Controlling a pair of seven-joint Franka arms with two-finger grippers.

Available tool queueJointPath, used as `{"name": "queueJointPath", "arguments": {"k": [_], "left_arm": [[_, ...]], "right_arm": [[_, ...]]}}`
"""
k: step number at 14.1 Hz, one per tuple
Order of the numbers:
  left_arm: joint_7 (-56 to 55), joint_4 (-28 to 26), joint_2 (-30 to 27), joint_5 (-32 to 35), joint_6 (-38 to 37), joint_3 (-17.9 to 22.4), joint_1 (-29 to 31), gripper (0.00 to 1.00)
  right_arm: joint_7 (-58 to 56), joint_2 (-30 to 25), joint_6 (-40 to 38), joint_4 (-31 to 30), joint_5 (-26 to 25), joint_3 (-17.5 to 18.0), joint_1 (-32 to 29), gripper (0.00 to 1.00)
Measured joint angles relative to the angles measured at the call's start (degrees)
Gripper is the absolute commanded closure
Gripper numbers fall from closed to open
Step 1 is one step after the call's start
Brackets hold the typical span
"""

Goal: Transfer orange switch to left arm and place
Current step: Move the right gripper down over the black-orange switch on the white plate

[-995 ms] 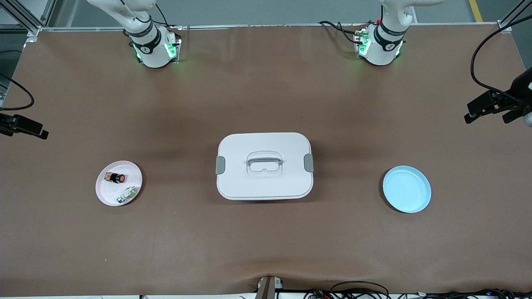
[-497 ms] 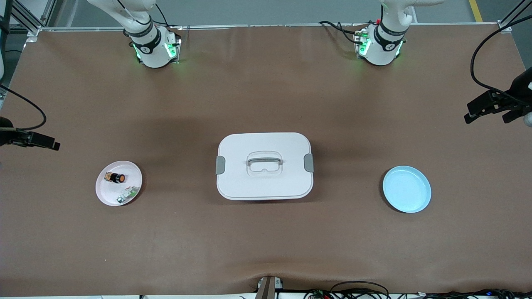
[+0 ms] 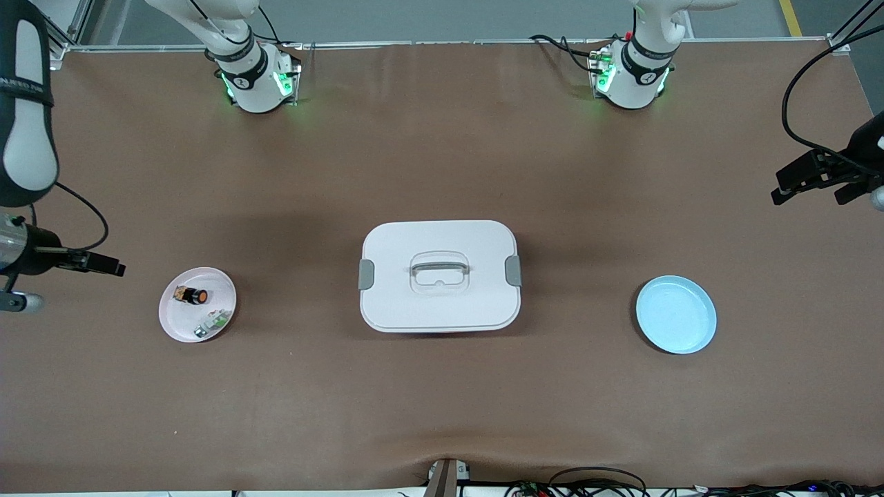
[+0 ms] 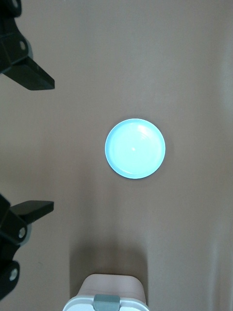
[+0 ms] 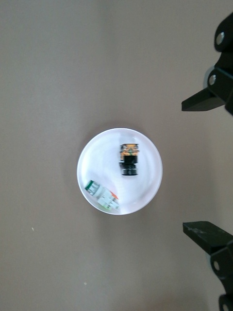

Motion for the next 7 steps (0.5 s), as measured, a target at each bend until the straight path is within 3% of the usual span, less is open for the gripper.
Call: {"name": "queueJointPath", "arguments": {"k": [7], "left_arm": [[0.0, 0.0, 0.0, 0.0, -0.02, 0.04, 0.01, 0.0]], "right_arm": [[0.1, 1.45, 17.37, -12.06, 2.09, 0.2, 0.0, 0.0]]}}
